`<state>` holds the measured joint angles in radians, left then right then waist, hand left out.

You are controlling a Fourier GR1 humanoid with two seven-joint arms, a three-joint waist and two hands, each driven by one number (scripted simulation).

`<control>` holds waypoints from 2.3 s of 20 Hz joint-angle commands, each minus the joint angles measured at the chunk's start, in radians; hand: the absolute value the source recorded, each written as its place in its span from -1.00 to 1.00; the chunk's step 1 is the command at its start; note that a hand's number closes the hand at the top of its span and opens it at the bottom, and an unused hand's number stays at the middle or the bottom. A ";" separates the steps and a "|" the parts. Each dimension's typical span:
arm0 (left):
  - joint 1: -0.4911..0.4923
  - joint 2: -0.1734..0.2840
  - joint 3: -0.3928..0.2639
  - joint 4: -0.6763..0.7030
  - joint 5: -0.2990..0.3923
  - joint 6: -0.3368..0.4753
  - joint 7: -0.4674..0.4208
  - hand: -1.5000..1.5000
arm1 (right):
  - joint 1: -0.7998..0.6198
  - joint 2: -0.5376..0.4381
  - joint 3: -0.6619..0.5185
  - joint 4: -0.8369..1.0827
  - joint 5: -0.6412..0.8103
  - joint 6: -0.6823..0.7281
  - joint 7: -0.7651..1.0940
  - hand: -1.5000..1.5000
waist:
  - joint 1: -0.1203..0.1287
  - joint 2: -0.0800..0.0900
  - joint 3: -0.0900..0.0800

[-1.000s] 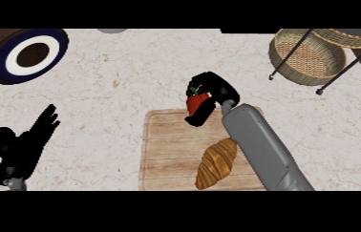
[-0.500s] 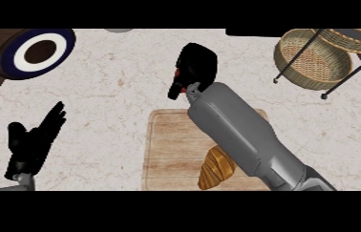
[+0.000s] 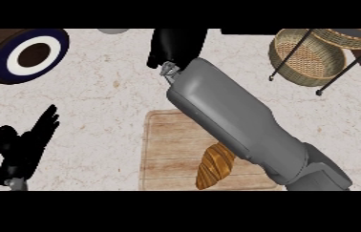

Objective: Pick the bell pepper from the cutting board and place it in the tiered basket

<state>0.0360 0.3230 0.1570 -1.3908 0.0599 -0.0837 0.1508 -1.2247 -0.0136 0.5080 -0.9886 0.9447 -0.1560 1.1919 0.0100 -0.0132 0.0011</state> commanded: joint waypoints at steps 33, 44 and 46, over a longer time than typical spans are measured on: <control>0.014 -0.009 0.014 -0.026 -0.005 -0.046 0.012 0.00 | -0.143 -0.428 -0.698 0.509 -0.144 -0.344 -0.740 1.00 | 0.049 0.033 -0.001; -0.019 0.011 0.023 -0.013 -0.007 -0.058 0.021 0.00 | -0.185 -0.607 -0.380 0.705 0.226 -0.076 -0.847 1.00 | 0.044 0.032 -0.002; -0.022 -0.012 0.009 0.008 -0.025 -0.043 -0.005 0.00 | -0.216 -0.616 -0.383 0.736 0.233 -0.068 -0.883 1.00 | 0.046 0.035 -0.002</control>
<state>0.0069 0.3087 0.1645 -1.4071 0.0392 -0.1182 0.1565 -1.4022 -0.5950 0.1054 -0.3126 1.1439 -0.2654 0.3744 0.0514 0.0186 0.0013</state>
